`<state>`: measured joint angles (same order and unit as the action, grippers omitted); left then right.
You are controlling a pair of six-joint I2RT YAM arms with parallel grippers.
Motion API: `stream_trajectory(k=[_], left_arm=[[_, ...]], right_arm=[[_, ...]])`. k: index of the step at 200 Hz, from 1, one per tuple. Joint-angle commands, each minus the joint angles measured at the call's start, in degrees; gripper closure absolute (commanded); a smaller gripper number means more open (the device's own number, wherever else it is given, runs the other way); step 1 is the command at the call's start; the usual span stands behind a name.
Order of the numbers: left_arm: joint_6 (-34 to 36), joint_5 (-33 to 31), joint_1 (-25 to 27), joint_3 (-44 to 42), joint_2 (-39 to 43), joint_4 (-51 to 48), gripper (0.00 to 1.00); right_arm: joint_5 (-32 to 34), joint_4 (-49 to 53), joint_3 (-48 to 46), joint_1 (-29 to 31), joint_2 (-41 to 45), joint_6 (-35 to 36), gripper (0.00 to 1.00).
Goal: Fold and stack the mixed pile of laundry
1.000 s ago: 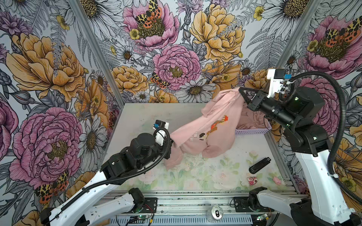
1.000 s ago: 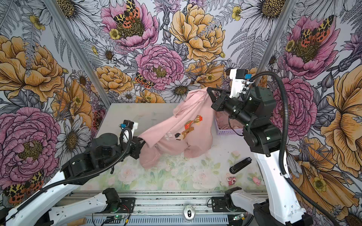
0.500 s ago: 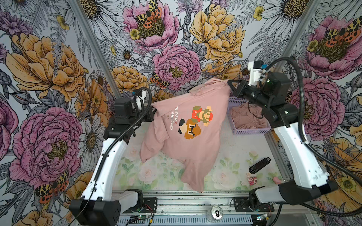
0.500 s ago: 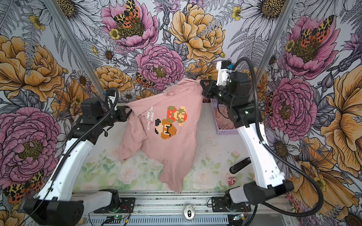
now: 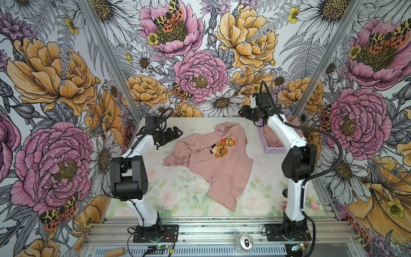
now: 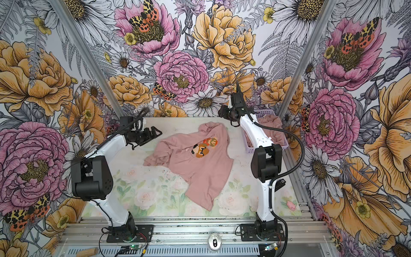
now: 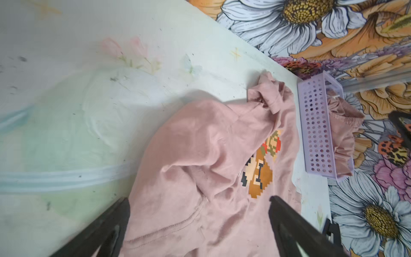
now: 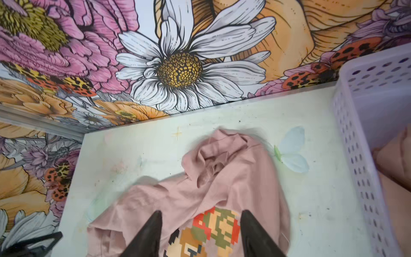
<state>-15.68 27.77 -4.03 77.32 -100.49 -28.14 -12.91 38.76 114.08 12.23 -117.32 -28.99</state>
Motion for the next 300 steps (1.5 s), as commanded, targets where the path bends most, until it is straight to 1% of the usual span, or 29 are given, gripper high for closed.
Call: stream_trajectory(k=[1,12,23,33,44,65,85,112,121,127,135,141,146,152,170,190,198,211,235,262,283,300], left_arm=[[0.09,-6.59,0.95,-1.89,5.77,-1.38,0.01],[0.47,-8.66,2.03,-4.51,7.81,-3.29,0.01],[0.32,-10.31,3.35,-7.87,9.81,-4.5,0.01],[-0.19,-11.28,4.61,-11.27,11.8,-4.79,0.01],[-1.12,-12.4,5.81,-14.52,13.67,-4.99,0.01],[-2.89,-14.02,6.76,-19.05,15.85,-5.16,0.01],[-3.74,-13.8,6.76,-20.93,16.16,-5.19,0.01],[-3.85,-13.86,6.92,-21.89,17.1,-5.29,0.01],[-3.96,-14.18,6.89,-22.2,17.55,-5.26,0.01],[-3.92,-14.27,6.86,-22.42,17.76,-5.34,0.01],[-3.92,-14.45,6.72,-22.71,18.12,-5.58,0.01],[-3.92,-14.72,6.72,-22.86,18.5,-5.96,0.01],[-3.96,-14.96,6.65,-22.96,18.79,-6.29,0.01],[-3.88,-15.14,6.35,-23.09,19.19,-6.62,0.01],[-3.27,-15.83,6.05,-23.27,20.36,-8.32,0.01],[-1.88,-16.82,6.14,-23.19,20.47,-9.8,0.01],[-1.4,-16.99,6.84,-23.11,19.98,-9.83,0.01],[-0.51,-18.06,9.08,-22.3,18.07,-9.74,0.01],[1.92,-21.02,16.09,-17.9,12.29,-9.73,0.01],[2.12,-23.34,23.4,-12.22,6.35,-8.94,0.03],[1.62,-24.07,26.78,-8.85,2.29,-8.03,0.04],[1.44,-25.87,27.97,-6.51,-1.52,-8.99,0.09]], right_arm=[[0.38,1.51,-12.52,2.93,11.93,-0.06,0.38],[0.32,1.54,-22.8,4.93,17.24,-0.95,0.37],[0.34,1.58,-31.02,6.73,21.56,-2.35,0.37],[0.19,1.61,-39.52,8.39,25.65,-5.23,0.37],[-0.86,1.54,-46.65,9.82,28.44,-7.99,0.38],[-0.02,1.37,-55.34,12.77,30.17,-10.67,0.37],[1.33,1.33,-58.59,14.07,27.55,-11.32,0.37],[2.25,-0.79,-59.99,14.3,22.28,-11.55,0.37],[2.14,-2.12,-60.24,14.25,20.58,-12.09,0.42],[1.84,-3.19,-60.36,14.17,19.65,-12.3,0.51],[2.17,-3.95,-60.12,14.09,18.61,-12.38,0.68],[3.2,-3.96,-59.65,13.82,18.21,-12.31,0.8],[4.39,-3.87,-59.44,13.44,18.28,-12.09,0.91],[5.61,-3.78,-59.07,12.6,18.71,-11.8,1.0],[8.17,-2.3,-57.38,7.67,21.78,-10.24,1.0],[13.84,1.52,-53.15,2.02,25.38,-7.04,1.0],[15.1,2.39,-51.51,0.35,25.94,-5.65,1.0],[14.91,3.35,-48.68,-1.67,25.57,-3.97,1.0],[13.06,4.22,-45.91,-2.23,23.28,-2.98,1.0],[11.4,4.08,-45.42,-1.72,22.06,-3.94,1.0],[11.83,4.04,-45.65,-1.38,22.39,-4.32,1.0],[11.87,4.04,-45.79,-1.33,22.57,-4.32,1.0]])
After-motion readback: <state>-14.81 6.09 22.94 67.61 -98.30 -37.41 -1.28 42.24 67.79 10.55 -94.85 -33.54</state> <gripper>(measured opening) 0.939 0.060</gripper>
